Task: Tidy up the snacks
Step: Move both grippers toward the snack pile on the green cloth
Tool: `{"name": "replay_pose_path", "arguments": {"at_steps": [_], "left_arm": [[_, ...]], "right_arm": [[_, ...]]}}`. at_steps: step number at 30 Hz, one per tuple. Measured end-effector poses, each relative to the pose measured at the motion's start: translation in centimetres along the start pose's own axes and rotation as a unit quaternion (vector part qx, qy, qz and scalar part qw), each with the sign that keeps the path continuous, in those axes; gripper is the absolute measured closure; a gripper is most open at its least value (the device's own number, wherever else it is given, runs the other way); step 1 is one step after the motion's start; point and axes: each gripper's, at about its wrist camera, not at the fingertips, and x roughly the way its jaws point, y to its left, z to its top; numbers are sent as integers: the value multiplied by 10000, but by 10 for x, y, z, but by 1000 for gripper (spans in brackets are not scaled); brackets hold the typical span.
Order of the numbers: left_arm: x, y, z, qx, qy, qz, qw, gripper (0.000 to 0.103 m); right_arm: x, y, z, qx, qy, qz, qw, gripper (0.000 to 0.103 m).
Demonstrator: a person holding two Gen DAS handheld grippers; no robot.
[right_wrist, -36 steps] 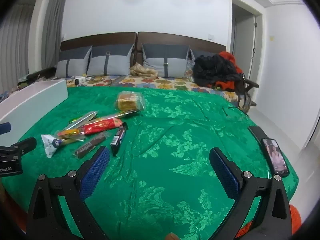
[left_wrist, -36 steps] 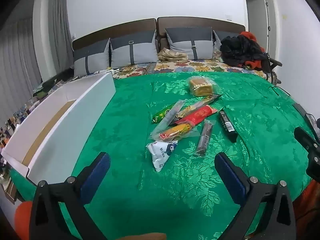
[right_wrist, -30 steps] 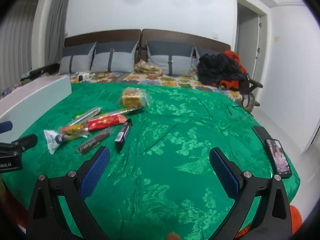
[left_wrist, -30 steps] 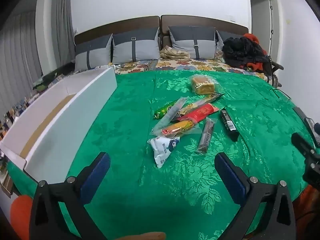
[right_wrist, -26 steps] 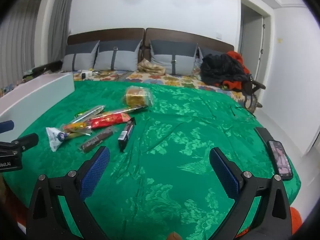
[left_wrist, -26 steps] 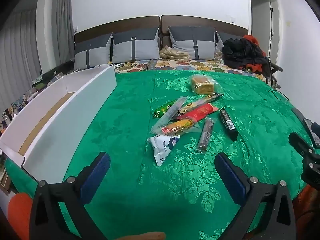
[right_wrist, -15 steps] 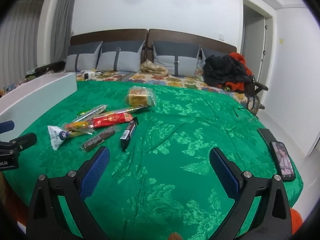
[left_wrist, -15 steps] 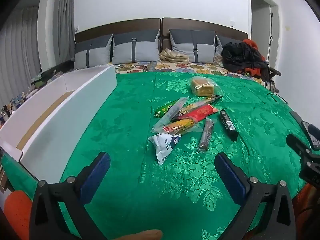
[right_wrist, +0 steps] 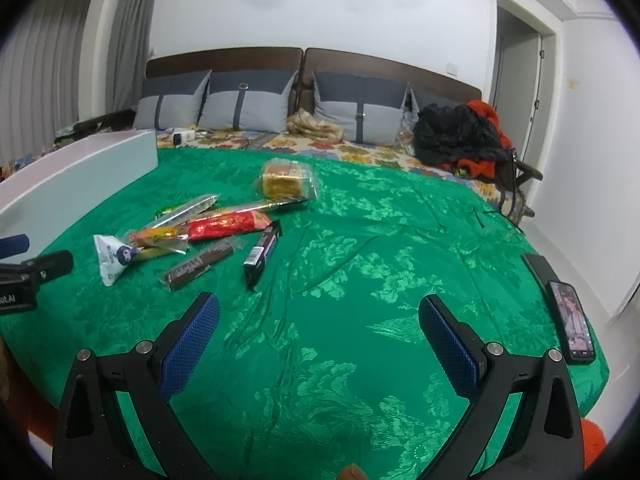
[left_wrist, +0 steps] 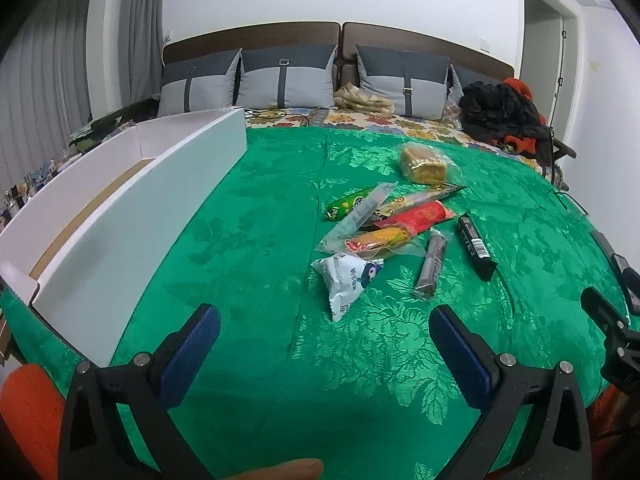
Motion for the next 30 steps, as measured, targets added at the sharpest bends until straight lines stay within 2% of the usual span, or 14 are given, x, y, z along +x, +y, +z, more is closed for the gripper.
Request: {"name": "replay_pose_path", "arguments": {"at_steps": [13,23,30], "left_arm": [[3,-3,-2,106,101,23,9999,0],[9,-5,-4,238,189,189,9994,0],[12,1,-3,148,255,222,9993,0]], "right_arm": [[4,-4,-2,106,93,69,9999,2],[9,-4,-4,128,199,122,9996,2],[12,-6,-4,178,268,125,9994,2]]}}
